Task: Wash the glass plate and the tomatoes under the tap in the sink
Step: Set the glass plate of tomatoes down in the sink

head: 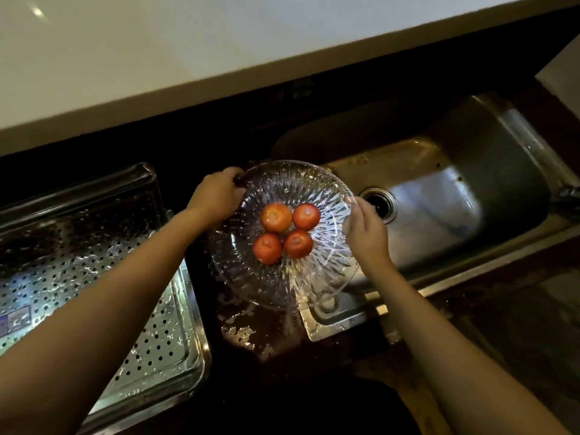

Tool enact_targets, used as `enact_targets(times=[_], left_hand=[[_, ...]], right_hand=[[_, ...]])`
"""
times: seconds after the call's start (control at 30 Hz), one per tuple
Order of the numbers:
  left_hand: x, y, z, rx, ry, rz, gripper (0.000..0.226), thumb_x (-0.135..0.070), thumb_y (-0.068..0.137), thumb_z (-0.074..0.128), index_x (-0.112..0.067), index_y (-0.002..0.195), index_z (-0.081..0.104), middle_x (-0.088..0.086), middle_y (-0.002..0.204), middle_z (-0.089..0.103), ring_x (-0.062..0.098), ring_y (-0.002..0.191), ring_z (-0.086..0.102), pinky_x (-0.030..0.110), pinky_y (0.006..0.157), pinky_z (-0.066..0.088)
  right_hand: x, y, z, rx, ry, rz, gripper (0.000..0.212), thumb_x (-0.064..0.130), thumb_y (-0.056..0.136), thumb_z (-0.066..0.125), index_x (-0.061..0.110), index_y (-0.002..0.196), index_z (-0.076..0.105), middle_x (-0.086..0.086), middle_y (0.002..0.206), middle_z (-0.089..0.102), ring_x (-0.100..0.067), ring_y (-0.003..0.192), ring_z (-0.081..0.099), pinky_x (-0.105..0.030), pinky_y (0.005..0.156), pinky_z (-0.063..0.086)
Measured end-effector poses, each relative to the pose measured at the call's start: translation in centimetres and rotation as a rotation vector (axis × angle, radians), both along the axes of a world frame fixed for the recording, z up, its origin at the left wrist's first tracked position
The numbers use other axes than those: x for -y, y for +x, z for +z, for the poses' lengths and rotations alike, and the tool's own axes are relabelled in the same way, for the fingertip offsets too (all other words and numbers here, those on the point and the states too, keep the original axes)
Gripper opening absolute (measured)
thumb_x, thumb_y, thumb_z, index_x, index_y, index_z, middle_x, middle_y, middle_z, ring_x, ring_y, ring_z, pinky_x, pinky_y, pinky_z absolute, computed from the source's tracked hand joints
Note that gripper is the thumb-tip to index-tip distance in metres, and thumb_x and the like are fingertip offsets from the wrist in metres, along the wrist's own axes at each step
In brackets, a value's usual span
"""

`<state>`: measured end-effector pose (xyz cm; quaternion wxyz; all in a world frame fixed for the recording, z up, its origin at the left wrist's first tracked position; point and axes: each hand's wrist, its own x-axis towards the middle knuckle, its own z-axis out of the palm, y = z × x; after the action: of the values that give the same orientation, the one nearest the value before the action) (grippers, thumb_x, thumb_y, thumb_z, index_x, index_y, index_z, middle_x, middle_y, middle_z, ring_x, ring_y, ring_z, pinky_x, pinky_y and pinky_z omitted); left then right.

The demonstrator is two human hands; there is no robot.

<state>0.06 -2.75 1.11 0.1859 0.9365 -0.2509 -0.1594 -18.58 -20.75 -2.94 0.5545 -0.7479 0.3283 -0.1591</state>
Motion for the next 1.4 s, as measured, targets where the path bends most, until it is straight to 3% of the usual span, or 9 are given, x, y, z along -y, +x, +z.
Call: enact_targets(times=[0.27,0.4,0.53,0.77,0.87,0.93,1.1,1.27,1.4], left_hand=[[6.1,-0.7,1.1,-0.540,-0.217,0.229,0.014,-0.018,0.097,0.046,-0.008,0.106,0.048,0.012,0.064,0.058,0.015,0.039,0.061,0.029,0.039,0.055],[11.1,-1.8,0.8,-0.488,-0.236,0.259,0.009,-0.014,0.096,0.047,-0.006,0.098,0.049,0.009,0.058,0.056,0.009,0.031,0.056,0.022,0.032,0.048],[15.9,-3.2,-0.7,-0.577,-0.268,0.335,0.010,-0.013,0.095,0.049,-0.005,0.100,0.049,0.010,0.060,0.055,0.012,0.034,0.059,0.029,0.037,0.054],[21.8,-5.0,-4.1,-0.594,-0.197,0.404,0.010,0.002,0.092,0.048,-0.005,0.088,0.054,0.010,0.062,0.056,0.017,0.044,0.058,0.027,0.045,0.050],[23.6,-5.1,-6.1,-0.645,-0.176,0.424,0.012,0.005,0.093,0.044,0.004,0.100,0.053,0.022,0.076,0.058,0.029,0.058,0.057,0.044,0.065,0.054],[24.5,-5.1,-7.5,-0.678,-0.157,0.450,0.017,0.004,0.092,0.045,0.008,0.107,0.053,0.026,0.088,0.058,0.034,0.064,0.058,0.053,0.075,0.054],[26.2,-5.7,-10.8,-0.694,-0.115,0.465,0.017,0.002,0.092,0.046,0.002,0.106,0.056,0.020,0.089,0.059,0.023,0.055,0.059,0.028,0.038,0.053],[27.4,-6.3,-13.7,-0.618,-0.053,0.411,0.012,0.001,0.092,0.048,0.002,0.100,0.057,0.017,0.074,0.064,0.027,0.055,0.064,0.030,0.046,0.056],[27.9,-6.2,-15.6,-0.468,0.014,0.335,0.017,-0.009,0.088,0.056,-0.001,0.101,0.061,0.020,0.090,0.070,0.031,0.080,0.068,0.039,0.075,0.057]], right_hand=[[9.1,-0.2,0.9,0.027,-0.040,-0.024,0.032,0.023,0.101,0.033,0.009,0.120,0.055,-0.003,0.087,0.055,-0.020,0.083,0.050,-0.035,0.074,0.041],[14.8,-0.4,1.1,0.016,-0.112,-0.012,0.032,0.025,0.100,0.034,0.013,0.119,0.056,-0.003,0.089,0.059,-0.012,0.079,0.055,-0.025,0.072,0.045],[20.2,-0.6,0.5,-0.020,-0.185,0.035,0.029,0.024,0.100,0.033,0.012,0.114,0.055,0.002,0.081,0.056,-0.016,0.078,0.053,-0.032,0.070,0.043],[26.2,-0.7,-3.1,-0.099,-0.224,0.039,0.016,0.019,0.099,0.036,0.019,0.091,0.050,0.012,0.069,0.047,0.000,0.063,0.044,-0.007,0.051,0.033],[27.6,-1.1,-5.1,-0.158,-0.226,0.033,0.015,0.019,0.100,0.036,0.017,0.090,0.048,0.015,0.070,0.045,0.001,0.065,0.042,-0.003,0.052,0.033],[28.2,-1.4,-6.3,-0.221,-0.216,0.045,0.018,0.019,0.100,0.034,0.014,0.093,0.049,0.009,0.072,0.049,-0.006,0.067,0.045,-0.013,0.056,0.035],[30.1,-2.1,-9.2,-0.425,-0.258,0.083,0.024,0.021,0.100,0.032,0.005,0.096,0.049,-0.016,0.082,0.056,-0.028,0.075,0.053,-0.030,0.063,0.034],[31.8,-1.8,-11.6,-0.671,-0.329,0.126,0.027,0.026,0.100,0.031,0.006,0.104,0.048,-0.024,0.102,0.062,-0.034,0.084,0.056,-0.034,0.068,0.038],[32.5,-1.0,-13.2,-0.775,-0.374,0.151,0.028,0.026,0.100,0.030,0.005,0.110,0.046,-0.027,0.108,0.061,-0.040,0.097,0.058,-0.039,0.077,0.046]])
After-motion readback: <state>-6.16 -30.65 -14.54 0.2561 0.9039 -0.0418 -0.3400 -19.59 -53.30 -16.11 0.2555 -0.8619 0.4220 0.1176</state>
